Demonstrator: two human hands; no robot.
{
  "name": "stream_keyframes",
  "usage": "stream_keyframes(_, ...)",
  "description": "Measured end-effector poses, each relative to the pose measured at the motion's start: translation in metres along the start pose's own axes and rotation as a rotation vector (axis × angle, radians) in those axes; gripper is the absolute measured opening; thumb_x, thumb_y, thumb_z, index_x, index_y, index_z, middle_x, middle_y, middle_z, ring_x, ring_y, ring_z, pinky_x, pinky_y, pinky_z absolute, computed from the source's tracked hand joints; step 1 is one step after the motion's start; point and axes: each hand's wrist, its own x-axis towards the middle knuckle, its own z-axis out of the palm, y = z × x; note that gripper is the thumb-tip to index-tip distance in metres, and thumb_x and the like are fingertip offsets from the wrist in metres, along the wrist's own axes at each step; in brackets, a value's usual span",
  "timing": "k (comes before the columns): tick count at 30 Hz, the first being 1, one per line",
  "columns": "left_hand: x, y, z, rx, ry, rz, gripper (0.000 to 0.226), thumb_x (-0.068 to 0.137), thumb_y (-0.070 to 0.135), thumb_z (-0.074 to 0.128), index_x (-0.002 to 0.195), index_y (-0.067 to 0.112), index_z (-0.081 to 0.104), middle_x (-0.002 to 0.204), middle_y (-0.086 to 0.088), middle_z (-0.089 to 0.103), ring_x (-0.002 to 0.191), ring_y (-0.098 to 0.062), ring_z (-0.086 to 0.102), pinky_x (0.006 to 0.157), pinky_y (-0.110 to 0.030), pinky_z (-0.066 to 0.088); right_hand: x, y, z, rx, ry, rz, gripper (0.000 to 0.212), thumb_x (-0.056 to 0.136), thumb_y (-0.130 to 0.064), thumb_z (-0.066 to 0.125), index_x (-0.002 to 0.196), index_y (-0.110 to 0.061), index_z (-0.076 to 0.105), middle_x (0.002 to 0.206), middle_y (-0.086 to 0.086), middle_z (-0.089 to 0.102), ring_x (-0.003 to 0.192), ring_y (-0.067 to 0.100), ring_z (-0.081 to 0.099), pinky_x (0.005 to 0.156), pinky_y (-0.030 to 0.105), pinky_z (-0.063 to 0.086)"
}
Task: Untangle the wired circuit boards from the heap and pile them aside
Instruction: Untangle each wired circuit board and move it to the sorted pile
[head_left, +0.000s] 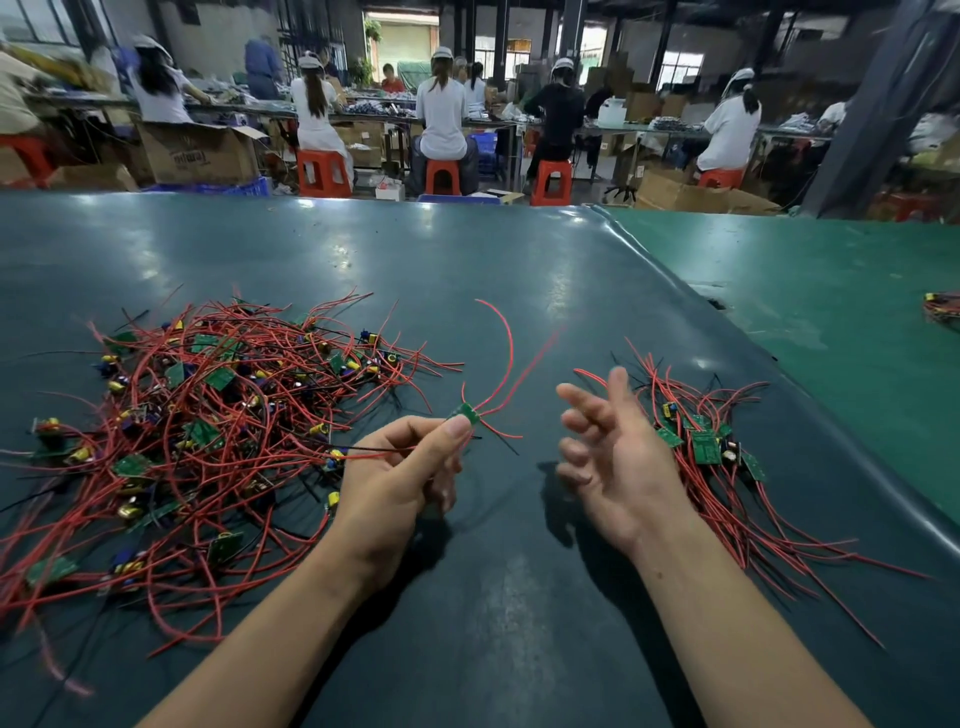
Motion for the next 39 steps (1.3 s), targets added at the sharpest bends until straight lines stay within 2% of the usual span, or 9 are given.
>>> stream_keyframes(3,-0.002,-0.001,0.002,0.034,-0.041,0.001,0.018,0.065,0.032,0.078,0.071,0.016,0.075,0.056,-0.004,0.06,0.043,-0.012,0.048,0.044,-0.019,0.04,-0.016,0.015,0.012,-0.466,-0.311,0.049,0.051,0.065,-0.067,0.063,0.065,-0.017,0.071,0.052,-0.004,0.051,0.039,0.005,0.038,0.036,0.014,0.024)
stream_keyframes(7,-0.003,-0.001,0.0,0.102,-0.126,-0.058,0.024,0.067,0.038,0.075,0.077,0.015,0.077,0.07,-0.015,0.063,0.062,-0.023,0.051,0.056,-0.026,0.042,-0.025,0.02,0.017,-0.554,-0.576,-0.055,0.033,0.088,-0.051,0.054,0.1,-0.031,0.078,0.062,-0.008,0.056,0.048,0.004,0.036,0.038,0.013,0.028)
stream_keyframes(10,-0.001,0.001,-0.001,0.079,-0.159,-0.124,0.028,0.074,0.041,0.07,0.074,0.013,0.073,0.067,-0.01,0.058,0.06,-0.02,0.045,0.051,-0.023,0.037,-0.025,0.018,0.018,-0.511,-0.493,-0.076,0.037,0.083,-0.052,0.055,0.066,-0.024,0.072,0.055,-0.007,0.057,0.04,0.003,0.041,0.037,0.014,0.031)
stream_keyframes(19,0.006,0.005,0.002,-0.092,0.171,-0.115,0.042,0.099,0.034,0.043,0.085,0.006,0.071,0.055,-0.003,0.056,0.041,-0.011,0.043,0.041,-0.02,0.036,-0.016,0.031,0.012,-0.948,-0.306,-0.557,0.056,0.098,-0.044,0.052,0.047,-0.019,0.05,0.04,-0.009,0.046,0.041,0.004,0.044,0.051,0.013,0.034)
stream_keyframes(22,0.01,0.007,-0.003,-0.135,0.242,-0.072,0.046,0.102,0.039,0.035,0.094,0.009,0.068,0.056,-0.002,0.058,0.04,-0.011,0.042,0.041,-0.02,0.034,-0.013,0.031,0.015,-0.754,-0.187,-0.564,0.056,0.094,-0.047,0.053,0.045,-0.02,0.055,0.041,-0.006,0.049,0.039,0.004,0.044,0.047,0.014,0.034)
stream_keyframes(27,0.0,-0.002,-0.003,0.418,0.225,0.279,0.021,0.1,0.021,0.051,0.091,0.013,0.069,0.056,-0.001,0.058,0.042,-0.011,0.042,0.042,-0.021,0.035,-0.003,0.008,0.008,0.048,0.27,-0.327,0.048,0.096,-0.045,0.055,0.055,-0.019,0.056,0.047,-0.002,0.046,0.031,0.008,0.033,0.035,0.013,0.021)
stream_keyframes(33,-0.008,0.001,-0.007,1.346,0.251,0.639,0.02,0.085,0.037,0.054,0.091,0.025,0.069,0.072,0.013,0.059,0.072,-0.016,0.055,0.061,-0.031,0.045,0.002,0.003,-0.002,0.315,0.249,-0.03,0.042,0.097,-0.049,0.05,0.075,-0.014,0.058,0.053,-0.004,0.042,0.031,0.005,0.028,0.03,0.014,0.021)
stream_keyframes(35,-0.001,0.008,-0.019,1.549,0.382,0.594,0.024,0.084,0.036,0.059,0.1,0.021,0.069,0.091,0.001,0.065,0.089,-0.028,0.054,0.071,-0.039,0.042,0.0,0.005,0.001,0.247,0.191,-0.059,0.043,0.098,-0.048,0.048,0.075,-0.013,0.06,0.049,-0.005,0.043,0.032,0.006,0.029,0.032,0.014,0.021)
stream_keyframes(39,0.01,0.022,-0.045,1.74,0.565,0.108,0.043,0.087,0.036,0.06,0.124,0.013,0.059,0.12,-0.014,0.059,0.113,-0.035,0.046,0.089,-0.046,0.036,-0.003,0.006,0.005,0.185,0.162,-0.087,0.044,0.099,-0.045,0.047,0.072,-0.012,0.06,0.05,-0.003,0.044,0.033,0.007,0.03,0.033,0.015,0.02)
